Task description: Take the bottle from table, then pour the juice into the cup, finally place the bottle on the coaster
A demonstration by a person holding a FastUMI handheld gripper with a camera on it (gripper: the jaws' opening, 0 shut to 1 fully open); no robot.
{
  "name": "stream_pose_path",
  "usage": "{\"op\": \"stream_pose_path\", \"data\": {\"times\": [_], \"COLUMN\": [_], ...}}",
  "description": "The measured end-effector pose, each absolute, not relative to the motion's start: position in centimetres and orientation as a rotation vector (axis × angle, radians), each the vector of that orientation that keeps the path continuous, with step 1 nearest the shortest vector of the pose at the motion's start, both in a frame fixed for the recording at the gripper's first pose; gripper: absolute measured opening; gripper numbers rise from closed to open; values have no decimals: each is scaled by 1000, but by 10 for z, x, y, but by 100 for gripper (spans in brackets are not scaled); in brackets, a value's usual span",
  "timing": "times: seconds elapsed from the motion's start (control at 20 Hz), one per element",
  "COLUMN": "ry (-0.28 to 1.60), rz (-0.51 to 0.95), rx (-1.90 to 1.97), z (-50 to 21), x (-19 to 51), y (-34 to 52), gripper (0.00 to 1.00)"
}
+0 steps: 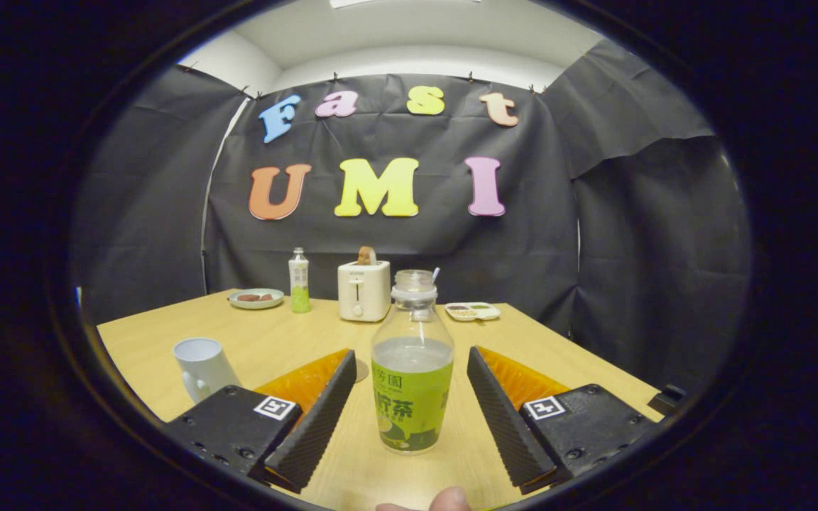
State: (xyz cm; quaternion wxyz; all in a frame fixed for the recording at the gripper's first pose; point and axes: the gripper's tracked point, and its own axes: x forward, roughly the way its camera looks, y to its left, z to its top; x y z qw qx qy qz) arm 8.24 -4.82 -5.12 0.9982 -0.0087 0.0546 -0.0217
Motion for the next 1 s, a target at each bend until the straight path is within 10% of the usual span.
{"op": "stream_pose_path", "data": {"times": [1.0], "ry": [180], "rz": [-15], "rx": [29], "z": [-56], "x": [111], "y": [-40], "gripper": [78]}}
